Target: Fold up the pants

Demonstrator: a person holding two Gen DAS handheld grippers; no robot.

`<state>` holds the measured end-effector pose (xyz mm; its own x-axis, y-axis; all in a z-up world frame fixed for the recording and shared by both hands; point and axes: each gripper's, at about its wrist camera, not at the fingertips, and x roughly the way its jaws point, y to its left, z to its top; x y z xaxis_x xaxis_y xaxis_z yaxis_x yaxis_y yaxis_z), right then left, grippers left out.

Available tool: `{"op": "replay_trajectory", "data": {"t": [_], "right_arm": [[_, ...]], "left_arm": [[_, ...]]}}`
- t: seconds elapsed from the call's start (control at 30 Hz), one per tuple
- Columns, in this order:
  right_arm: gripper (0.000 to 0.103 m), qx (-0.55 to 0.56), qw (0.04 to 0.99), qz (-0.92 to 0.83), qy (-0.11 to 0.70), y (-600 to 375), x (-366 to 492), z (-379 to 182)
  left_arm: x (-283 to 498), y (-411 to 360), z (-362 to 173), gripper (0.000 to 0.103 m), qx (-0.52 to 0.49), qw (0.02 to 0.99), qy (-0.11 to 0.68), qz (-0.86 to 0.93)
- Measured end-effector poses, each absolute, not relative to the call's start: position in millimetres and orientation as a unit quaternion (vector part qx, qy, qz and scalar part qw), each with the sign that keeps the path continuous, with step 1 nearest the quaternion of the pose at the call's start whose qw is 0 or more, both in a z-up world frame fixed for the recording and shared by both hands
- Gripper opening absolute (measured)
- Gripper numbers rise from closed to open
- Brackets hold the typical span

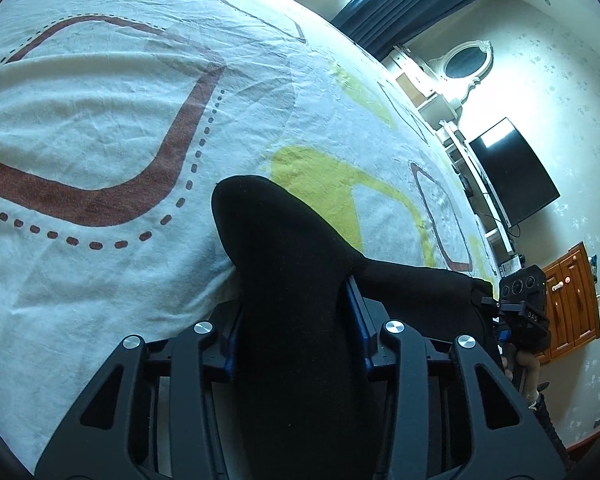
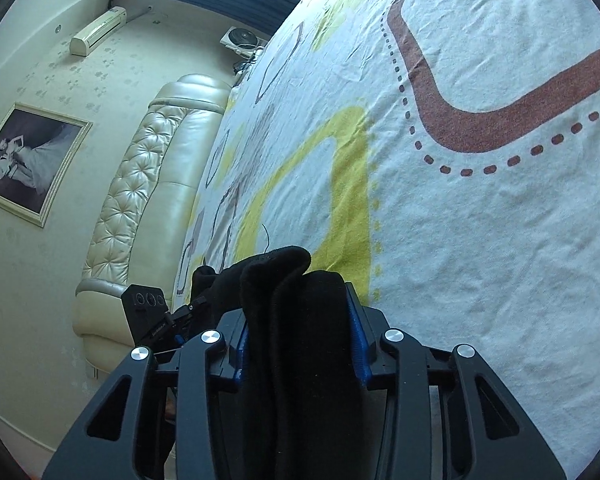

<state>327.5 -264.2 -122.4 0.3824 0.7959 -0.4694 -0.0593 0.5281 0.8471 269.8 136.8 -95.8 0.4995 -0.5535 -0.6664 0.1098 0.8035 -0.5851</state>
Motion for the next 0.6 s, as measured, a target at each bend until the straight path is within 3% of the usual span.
{"op": "replay_trajectory", "data": {"t": [0.6], "right_arm": [[0.038, 0.421, 0.73, 0.272, 0.464, -270.2, 340.3, -132.5]], "left_arm": [[285.6, 133.3, -92.0, 0.039, -0.24, 0.837, 0.456, -0.185]]}}
